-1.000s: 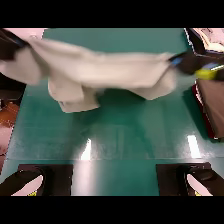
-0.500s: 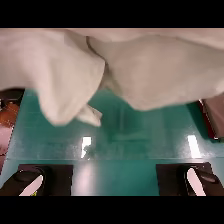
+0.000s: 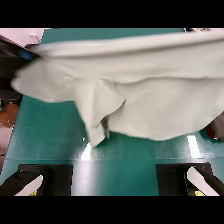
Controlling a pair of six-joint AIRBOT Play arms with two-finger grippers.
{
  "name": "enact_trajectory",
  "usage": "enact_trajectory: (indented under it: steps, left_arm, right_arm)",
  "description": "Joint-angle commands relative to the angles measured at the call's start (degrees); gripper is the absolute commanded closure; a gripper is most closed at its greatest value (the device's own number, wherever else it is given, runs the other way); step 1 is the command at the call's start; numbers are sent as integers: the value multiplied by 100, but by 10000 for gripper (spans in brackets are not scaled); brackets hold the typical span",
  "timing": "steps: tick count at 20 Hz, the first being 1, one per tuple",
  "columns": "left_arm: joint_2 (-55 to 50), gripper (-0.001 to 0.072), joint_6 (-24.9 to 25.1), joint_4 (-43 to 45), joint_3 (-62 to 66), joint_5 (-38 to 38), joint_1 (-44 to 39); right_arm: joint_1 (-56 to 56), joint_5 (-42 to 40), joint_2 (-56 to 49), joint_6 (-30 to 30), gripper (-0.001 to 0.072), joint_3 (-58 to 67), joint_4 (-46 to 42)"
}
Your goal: Fold the shirts.
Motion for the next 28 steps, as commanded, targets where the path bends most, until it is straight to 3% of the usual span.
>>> enact_trajectory:
  steps: [1,6,10,11,12,13,16,18,20,28]
  left_arm:
    - [-1049,684,168,-13,-730,-92,4]
    - [-2404,684,254,166,-671,1078,4]
    - [-2715,683,-149,433,-570,2109,4]
    - [-2712,651,-302,621,-481,2223,7]
    - [-2712,350,-431,907,-317,2225,7]
    - [-2712,108,-531,1161,-107,2133,7]
    - [-2710,98,-837,1462,603,1386,4]
    - [-2715,99,-1200,719,706,826,-2]
    - [-2726,99,-1198,173,450,546,-229]
    - [-2815,100,-1598,1126,-1550,1655,-2577]
  right_arm:
    - [1106,-133,-776,63,697,-616,-960]
    - [2658,-1941,-1915,20,696,-1539,-2889]
    - [2815,-3040,-2538,22,684,-1534,-2949]
    - [2811,-3128,-2592,20,510,-1517,-2964]
    - [2778,-3108,-2643,17,178,-1436,-2959]
    - [2721,-2992,-2649,17,119,-1325,-2951]
    - [2509,-2371,-2450,-50,164,-1005,-2955]
    - [2439,-2173,-2179,-66,163,-1005,-2957]
    - [2439,-2114,-1939,-105,164,-1005,-2957]
    - [2778,-1980,-1596,-105,164,-1005,-2968]
